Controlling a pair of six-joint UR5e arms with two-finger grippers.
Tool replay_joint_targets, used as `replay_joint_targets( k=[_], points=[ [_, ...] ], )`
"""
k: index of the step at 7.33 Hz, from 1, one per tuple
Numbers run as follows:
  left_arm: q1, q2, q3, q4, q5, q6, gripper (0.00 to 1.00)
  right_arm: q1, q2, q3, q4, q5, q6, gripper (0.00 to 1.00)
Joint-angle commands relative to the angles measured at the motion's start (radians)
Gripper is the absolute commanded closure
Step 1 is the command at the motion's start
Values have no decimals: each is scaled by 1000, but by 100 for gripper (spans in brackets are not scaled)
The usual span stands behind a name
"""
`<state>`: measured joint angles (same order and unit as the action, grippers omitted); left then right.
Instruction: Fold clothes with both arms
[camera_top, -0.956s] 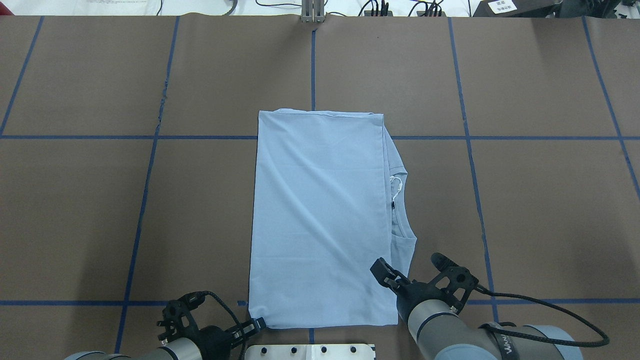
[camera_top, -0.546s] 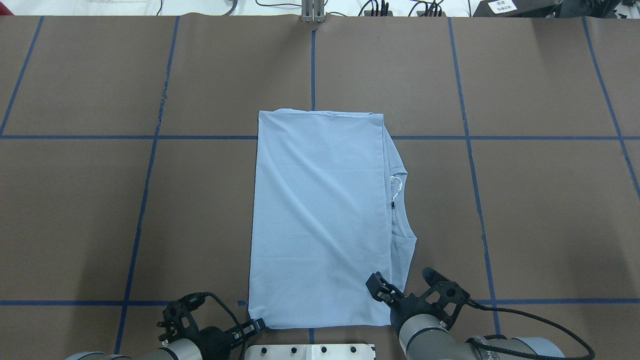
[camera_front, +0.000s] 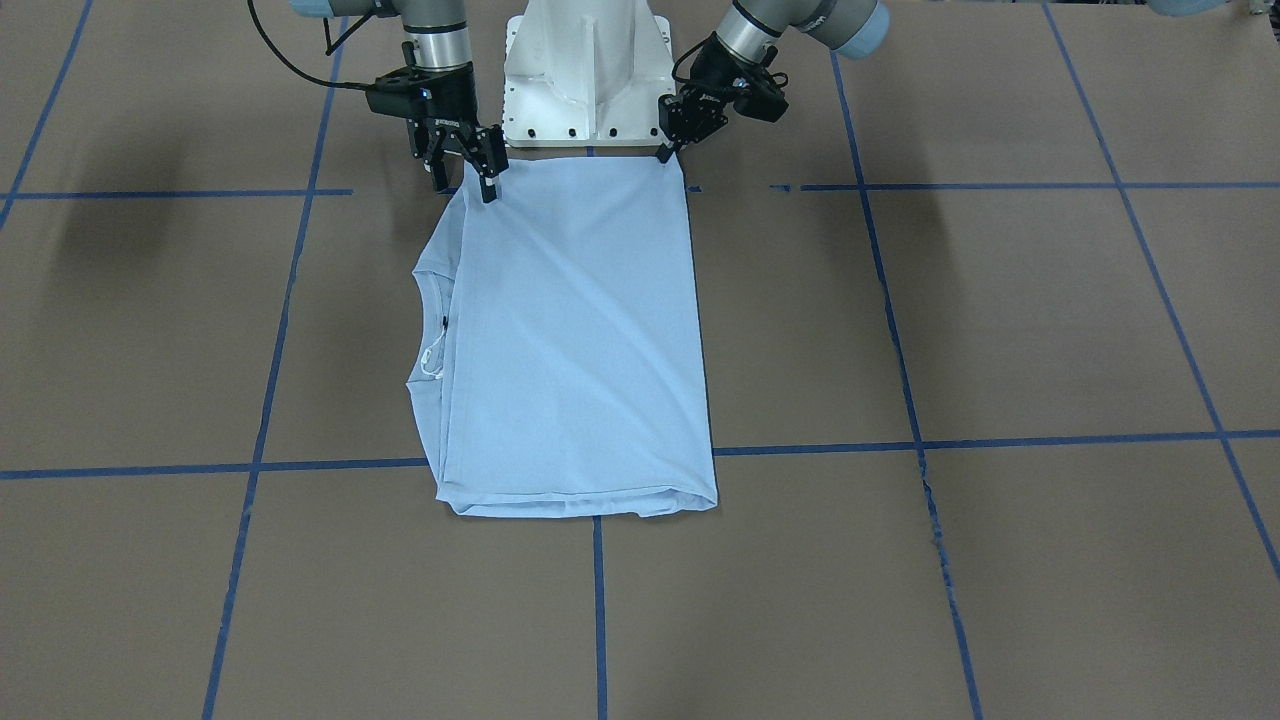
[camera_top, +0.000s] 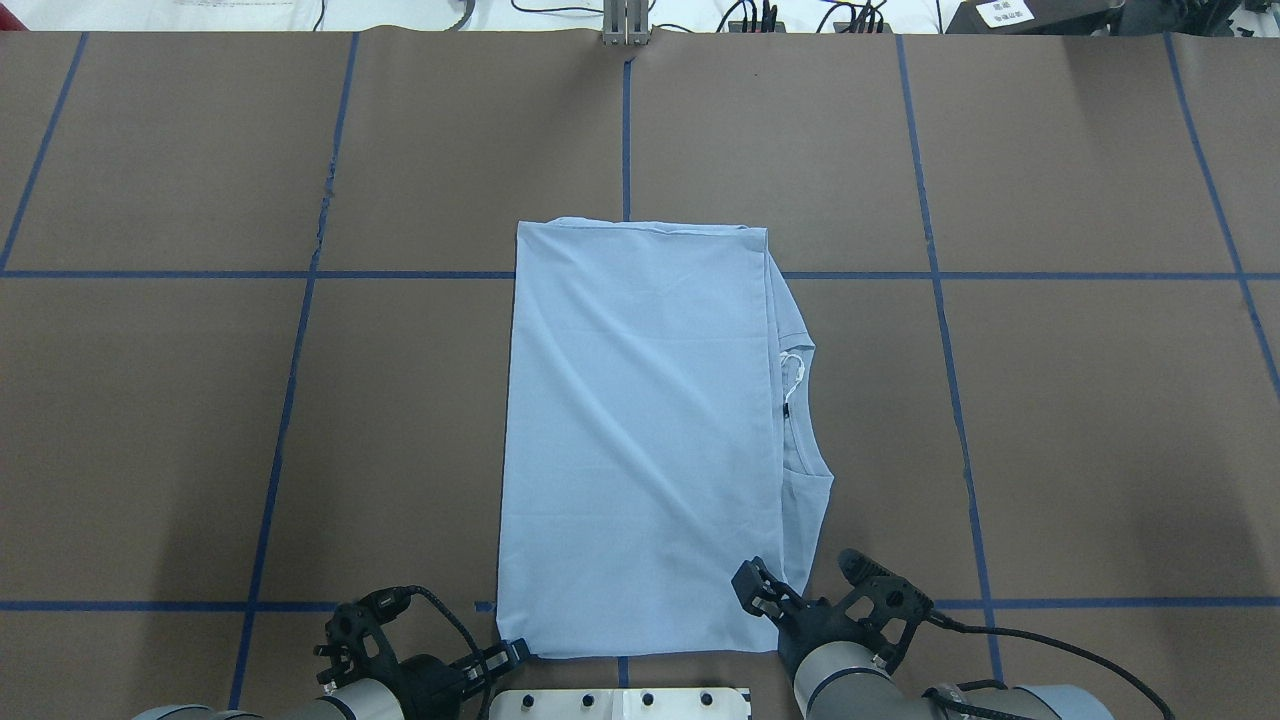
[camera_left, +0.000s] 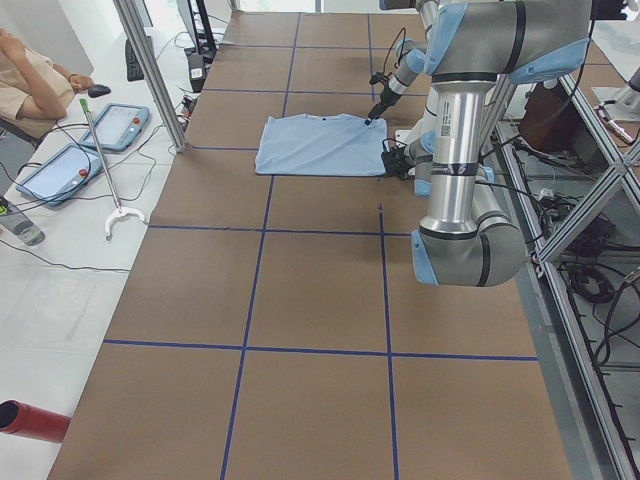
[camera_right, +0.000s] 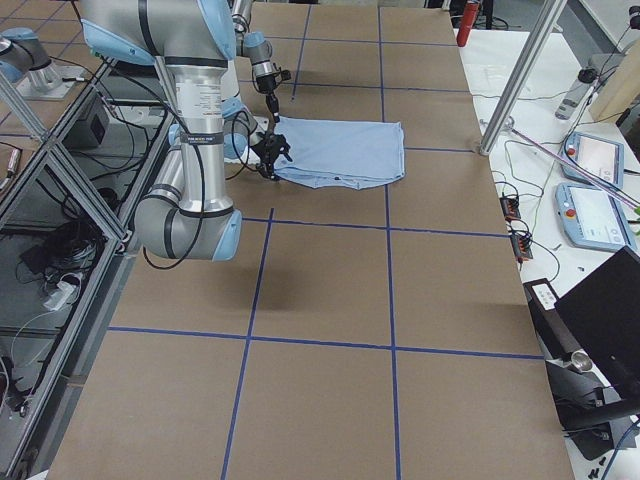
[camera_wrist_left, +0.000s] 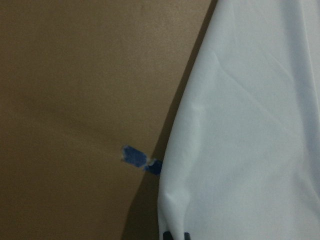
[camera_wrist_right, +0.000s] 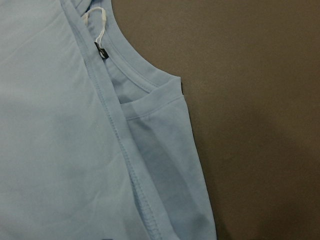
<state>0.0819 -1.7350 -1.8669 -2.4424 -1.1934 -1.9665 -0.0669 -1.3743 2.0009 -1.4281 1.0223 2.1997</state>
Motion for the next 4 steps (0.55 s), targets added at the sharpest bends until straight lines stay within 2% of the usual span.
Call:
replay_joint_targets(
  k=[1, 2, 3, 4],
  points=[
    [-1, 0, 0, -1, 0, 1, 100, -1, 27, -7, 0, -1, 0, 30],
    [-1, 0, 0, -1, 0, 1, 100, -1, 32, -8, 0, -1, 0, 40],
    [-1, 0, 0, -1, 0, 1, 100, -2, 32, -13, 0, -2, 0, 40],
    [1, 0, 0, -1, 0, 1, 100, -2, 32, -13, 0, -2, 0, 46]
  ],
)
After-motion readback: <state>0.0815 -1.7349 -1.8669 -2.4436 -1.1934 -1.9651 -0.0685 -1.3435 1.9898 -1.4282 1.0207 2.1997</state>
